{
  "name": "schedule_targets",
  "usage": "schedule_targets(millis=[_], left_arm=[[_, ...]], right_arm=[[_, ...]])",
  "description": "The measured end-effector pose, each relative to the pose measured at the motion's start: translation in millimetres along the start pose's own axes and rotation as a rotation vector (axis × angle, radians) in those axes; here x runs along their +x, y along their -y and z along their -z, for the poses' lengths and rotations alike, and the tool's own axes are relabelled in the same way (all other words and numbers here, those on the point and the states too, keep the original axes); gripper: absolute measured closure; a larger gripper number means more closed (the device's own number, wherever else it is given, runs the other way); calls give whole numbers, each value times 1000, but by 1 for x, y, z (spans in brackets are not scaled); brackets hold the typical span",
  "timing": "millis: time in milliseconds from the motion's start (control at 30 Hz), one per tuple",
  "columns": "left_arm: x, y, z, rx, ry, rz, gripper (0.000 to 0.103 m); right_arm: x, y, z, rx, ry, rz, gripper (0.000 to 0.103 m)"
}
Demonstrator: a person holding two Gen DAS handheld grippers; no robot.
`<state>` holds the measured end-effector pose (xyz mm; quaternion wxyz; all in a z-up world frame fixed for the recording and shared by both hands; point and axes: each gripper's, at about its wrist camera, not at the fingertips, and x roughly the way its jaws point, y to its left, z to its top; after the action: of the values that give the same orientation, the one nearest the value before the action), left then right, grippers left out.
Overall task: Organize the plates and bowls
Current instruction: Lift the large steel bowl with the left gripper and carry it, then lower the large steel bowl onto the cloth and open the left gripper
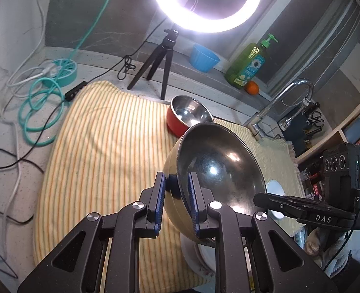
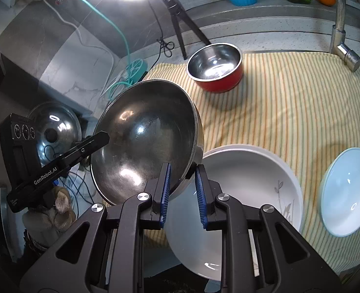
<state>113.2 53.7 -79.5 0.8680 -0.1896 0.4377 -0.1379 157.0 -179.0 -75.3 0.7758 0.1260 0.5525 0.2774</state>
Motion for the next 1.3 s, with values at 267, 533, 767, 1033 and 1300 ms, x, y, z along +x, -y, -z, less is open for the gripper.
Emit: schedule_targets(millis=[267,533,767,1033,1300], left_arm=[[-21,-17,22,-53,9,-41,86],[-28,-43,48,-123,-17,-84,86],[-25,-65,66,-171,-41,-120,86],[-15,-79,77,-187,-68,-148,86],[-12,-81,78,-168,-82,-156,86]], right_arm=[[13,-21,14,-49,-47,-28,82],[40,-39,28,-94,-111,-34,82],[69,-52,37,-145,-159,-13,82],[92,-56,42,-174,-203,14,82],[95,-58,39,-197,-206,24,82]])
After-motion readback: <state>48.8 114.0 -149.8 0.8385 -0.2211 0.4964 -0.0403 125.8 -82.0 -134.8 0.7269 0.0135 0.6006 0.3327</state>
